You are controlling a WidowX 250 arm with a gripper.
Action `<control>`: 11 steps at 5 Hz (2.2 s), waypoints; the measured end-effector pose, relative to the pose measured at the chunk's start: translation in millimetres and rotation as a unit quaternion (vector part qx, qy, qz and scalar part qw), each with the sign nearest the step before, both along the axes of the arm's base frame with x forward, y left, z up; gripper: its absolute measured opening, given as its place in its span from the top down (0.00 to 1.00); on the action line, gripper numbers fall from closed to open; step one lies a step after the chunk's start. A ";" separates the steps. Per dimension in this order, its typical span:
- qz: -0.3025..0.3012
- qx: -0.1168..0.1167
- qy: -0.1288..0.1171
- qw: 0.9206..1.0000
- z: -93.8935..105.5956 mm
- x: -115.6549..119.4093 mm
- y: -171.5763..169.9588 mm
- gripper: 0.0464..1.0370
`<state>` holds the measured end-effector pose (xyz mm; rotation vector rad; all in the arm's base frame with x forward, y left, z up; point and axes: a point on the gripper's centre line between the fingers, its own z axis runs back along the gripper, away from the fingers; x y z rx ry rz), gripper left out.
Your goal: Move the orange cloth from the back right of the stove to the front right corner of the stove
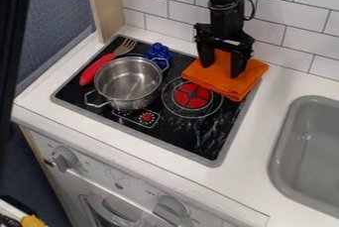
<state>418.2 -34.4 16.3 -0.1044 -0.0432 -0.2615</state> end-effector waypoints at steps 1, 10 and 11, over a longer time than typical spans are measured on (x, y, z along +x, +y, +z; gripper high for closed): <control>-0.009 0.019 0.004 1.000 -6.9 2.4 1.1 0.04; -0.010 0.034 0.029 0.999 -7.4 -162.2 -26.4 0.04; -0.009 0.021 0.000 1.000 22.2 -160.4 -28.3 0.04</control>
